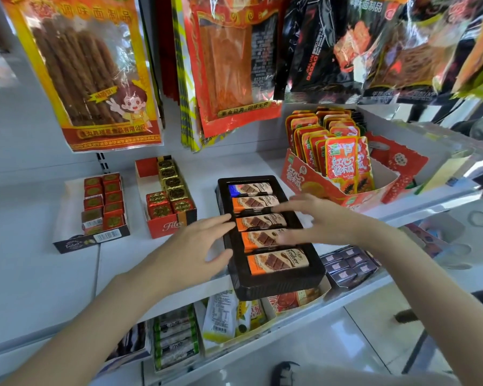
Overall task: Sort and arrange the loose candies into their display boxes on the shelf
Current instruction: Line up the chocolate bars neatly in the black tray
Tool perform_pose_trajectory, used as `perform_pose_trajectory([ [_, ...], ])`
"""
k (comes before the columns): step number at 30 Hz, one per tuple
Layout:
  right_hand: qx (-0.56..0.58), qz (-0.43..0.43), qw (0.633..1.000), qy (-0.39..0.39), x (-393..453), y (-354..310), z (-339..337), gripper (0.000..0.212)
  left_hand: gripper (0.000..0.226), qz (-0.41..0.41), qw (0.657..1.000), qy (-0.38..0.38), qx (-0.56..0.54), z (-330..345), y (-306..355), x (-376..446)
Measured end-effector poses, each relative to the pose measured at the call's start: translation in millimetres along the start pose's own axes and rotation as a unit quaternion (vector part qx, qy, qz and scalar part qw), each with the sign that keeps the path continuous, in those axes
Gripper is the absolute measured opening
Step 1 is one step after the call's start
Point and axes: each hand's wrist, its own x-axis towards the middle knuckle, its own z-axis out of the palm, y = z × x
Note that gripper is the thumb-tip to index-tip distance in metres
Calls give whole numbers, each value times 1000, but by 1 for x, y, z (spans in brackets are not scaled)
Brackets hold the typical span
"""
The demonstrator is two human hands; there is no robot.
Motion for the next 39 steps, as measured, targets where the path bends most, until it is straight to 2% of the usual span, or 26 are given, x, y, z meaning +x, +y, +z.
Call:
perform_pose_trajectory([
  [2,40,18,992,-115,-15,2,2,79,63,9,999,-31,-28,1,3,-7],
  [5,-31,10,987,-160,-19,3,13,98,84,9,997,-70,-41,2,7,-9],
  [7,-95,0,988,-125,-13,3,18,100,95,3,996,-82,-31,2,9,-8],
  [10,-90,-18,993,-67,-1,6,15,94,97,-8,998,-66,17,4,9,-3],
  [15,-62,-34,997,31,24,5,9,73,73,-37,995,16,91,3,5,12],
  [20,-42,-49,995,78,44,-2,14,63,52,-26,988,92,119,6,0,24],
  [27,-46,-68,992,92,55,1,17,61,51,-20,981,129,141,9,-8,29],
  [30,-61,-73,993,72,58,3,19,66,50,-7,967,131,221,11,-6,31],
  [32,-126,-69,988,52,61,1,25,72,52,-17,957,130,259,10,-6,34],
  [35,-189,-52,980,37,63,-5,30,73,57,-3,962,121,244,14,-4,37],
  [39,-167,-60,983,41,65,-3,28,69,56,6,966,140,219,15,-9,41],
])
